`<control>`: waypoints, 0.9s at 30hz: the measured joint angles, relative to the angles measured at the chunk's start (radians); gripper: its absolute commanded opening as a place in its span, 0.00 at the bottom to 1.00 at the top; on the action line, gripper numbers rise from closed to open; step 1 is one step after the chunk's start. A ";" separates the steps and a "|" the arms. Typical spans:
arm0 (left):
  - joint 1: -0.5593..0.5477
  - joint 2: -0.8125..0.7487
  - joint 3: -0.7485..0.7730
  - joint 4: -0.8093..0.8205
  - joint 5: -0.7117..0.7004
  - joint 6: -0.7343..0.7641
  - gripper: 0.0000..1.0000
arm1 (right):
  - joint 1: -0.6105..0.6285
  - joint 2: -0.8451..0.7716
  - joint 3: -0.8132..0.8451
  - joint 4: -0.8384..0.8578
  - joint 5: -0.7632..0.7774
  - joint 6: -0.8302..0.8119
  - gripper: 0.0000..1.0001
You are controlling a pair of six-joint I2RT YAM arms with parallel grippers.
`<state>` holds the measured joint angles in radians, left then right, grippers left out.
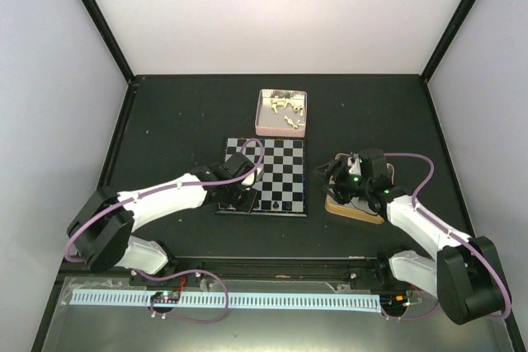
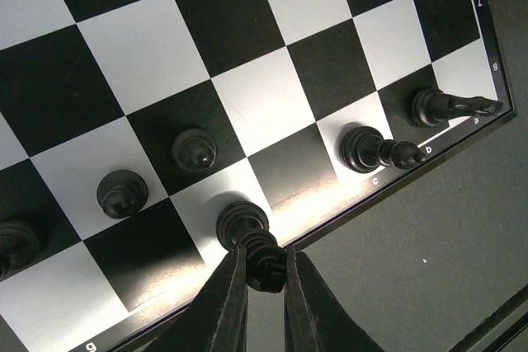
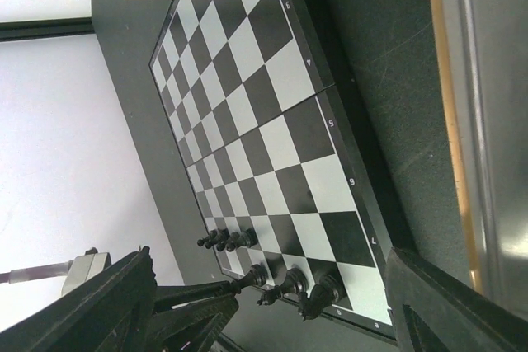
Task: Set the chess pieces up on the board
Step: Adjust the chess piece on the chessboard.
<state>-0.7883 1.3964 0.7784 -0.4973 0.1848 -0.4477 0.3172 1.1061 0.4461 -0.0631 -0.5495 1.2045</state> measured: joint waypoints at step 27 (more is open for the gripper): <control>0.001 0.013 0.006 -0.010 -0.016 0.003 0.34 | 0.000 -0.092 0.067 -0.259 0.201 -0.221 0.75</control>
<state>-0.7872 1.4097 0.7841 -0.5076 0.1688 -0.4446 0.3172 1.0145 0.5129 -0.3222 -0.3489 0.9836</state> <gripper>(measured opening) 0.274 0.754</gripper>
